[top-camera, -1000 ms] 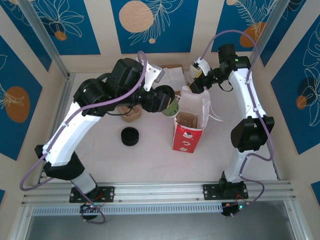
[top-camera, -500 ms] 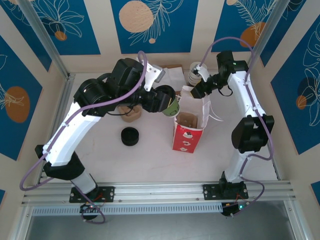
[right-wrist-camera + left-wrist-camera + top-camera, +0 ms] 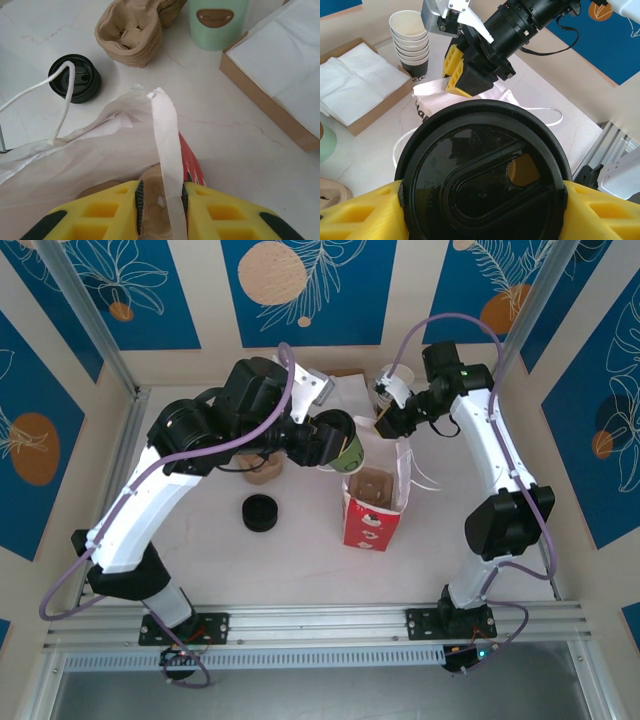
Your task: Pack the takeout coffee
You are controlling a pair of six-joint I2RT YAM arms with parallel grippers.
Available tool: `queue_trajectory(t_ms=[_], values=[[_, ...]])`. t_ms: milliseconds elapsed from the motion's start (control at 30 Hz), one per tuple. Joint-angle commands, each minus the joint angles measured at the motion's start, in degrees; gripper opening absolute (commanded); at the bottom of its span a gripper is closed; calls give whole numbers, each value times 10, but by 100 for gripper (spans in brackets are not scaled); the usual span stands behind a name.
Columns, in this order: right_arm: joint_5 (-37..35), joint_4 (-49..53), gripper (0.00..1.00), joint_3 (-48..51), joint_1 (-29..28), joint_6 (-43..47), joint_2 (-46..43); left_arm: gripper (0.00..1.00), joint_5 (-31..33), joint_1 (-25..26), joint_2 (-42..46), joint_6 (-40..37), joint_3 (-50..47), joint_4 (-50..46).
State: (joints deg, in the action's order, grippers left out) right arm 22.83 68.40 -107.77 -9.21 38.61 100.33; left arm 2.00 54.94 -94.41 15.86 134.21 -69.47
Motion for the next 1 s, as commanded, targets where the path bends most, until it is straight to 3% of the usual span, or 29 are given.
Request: queue_trajectory(t_ms=[0, 533, 700, 833, 967], values=[[-5, 9, 31, 4, -2, -2, 0, 66, 5, 4, -7, -18, 18, 9], [-24, 20, 39, -5, -9, 1, 30, 67, -8, 4, -9, -23, 18, 11], [-19, 23, 23, -21, -15, -9, 36, 66, -9, 4, -11, -21, 18, 13], [-18, 23, 0, -56, -27, -54, 34, 66, -7, 4, -11, -21, 18, 15], [-43, 13, 0, -69, -51, -121, 19, 67, 0, 4, -12, -21, 18, 17]])
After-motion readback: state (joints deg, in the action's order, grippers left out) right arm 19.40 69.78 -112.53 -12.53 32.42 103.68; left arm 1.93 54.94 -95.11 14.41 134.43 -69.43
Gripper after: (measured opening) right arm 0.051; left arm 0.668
